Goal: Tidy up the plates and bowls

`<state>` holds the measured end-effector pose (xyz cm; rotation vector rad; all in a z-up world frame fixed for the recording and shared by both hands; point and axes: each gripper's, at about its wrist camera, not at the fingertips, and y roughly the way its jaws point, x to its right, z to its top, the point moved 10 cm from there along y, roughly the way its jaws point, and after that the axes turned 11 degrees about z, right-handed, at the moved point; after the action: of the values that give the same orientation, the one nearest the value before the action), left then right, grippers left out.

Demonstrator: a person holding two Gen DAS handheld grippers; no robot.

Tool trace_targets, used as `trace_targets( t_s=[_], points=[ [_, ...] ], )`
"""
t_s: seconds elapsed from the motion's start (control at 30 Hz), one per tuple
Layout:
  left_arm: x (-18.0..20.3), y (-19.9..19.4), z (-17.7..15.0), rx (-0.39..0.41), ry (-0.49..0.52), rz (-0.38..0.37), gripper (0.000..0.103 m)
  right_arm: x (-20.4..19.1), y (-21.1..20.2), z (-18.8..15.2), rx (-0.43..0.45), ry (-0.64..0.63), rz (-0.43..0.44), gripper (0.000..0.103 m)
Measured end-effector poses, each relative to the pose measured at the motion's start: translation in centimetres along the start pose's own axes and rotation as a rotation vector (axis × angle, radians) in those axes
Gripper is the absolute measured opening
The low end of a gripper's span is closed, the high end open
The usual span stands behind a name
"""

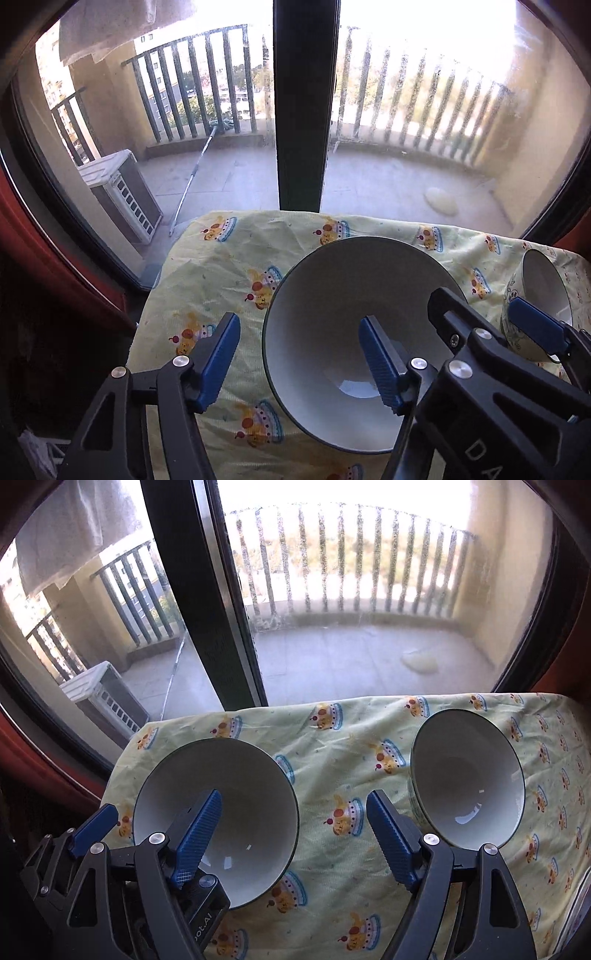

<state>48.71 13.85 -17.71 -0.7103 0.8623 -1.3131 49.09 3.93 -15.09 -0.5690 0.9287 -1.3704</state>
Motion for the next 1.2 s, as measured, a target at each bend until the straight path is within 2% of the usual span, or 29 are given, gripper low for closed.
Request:
trace_targets(
  t_s=[0.07, 0.13, 0.17, 0.23, 0.3, 0.4, 0.8, 1.2],
  points=[
    [0.1, 0.7, -0.2, -0.020, -0.008, -0.011, 0.064, -0.1, 1.0, -0.1, -0.018, -0.002, 0.007, 0.064],
    [0.0, 1.3, -0.4, -0.036, -0.008, -0.010, 0.048, -0.1, 2.0, -0.3, -0.029, 0.015, 0.033, 0.061],
    [0.0, 1.5, -0.5, -0.036, -0.008, -0.004, 0.046, -0.2, 2.3, -0.4, -0.034, 0.020, 0.040, 0.058],
    [0.0, 1.8, -0.7, -0.046, -0.006, -0.002, 0.037, -0.1, 3.2, -0.8, -0.060, 0.036, 0.050, 0.042],
    [0.3, 2.0, -0.8, -0.051, 0.003, -0.007, 0.031, 0.0, 3.8, -1.1, -0.077, 0.059, 0.063, 0.039],
    [0.3, 1.9, -0.7, -0.038, 0.015, 0.009, 0.028, 0.2, 4.1, -1.2, -0.077, 0.056, 0.046, 0.021],
    [0.8, 0.6, -2.3, -0.058, 0.054, -0.005, 0.026, 0.4, 2.2, -2.4, -0.092, 0.021, 0.016, 0.020],
    [2.6, -3.1, -7.6, -0.099, 0.082, -0.028, 0.026, 2.4, -2.0, -7.0, -0.140, 0.015, -0.020, 0.020]
  ],
)
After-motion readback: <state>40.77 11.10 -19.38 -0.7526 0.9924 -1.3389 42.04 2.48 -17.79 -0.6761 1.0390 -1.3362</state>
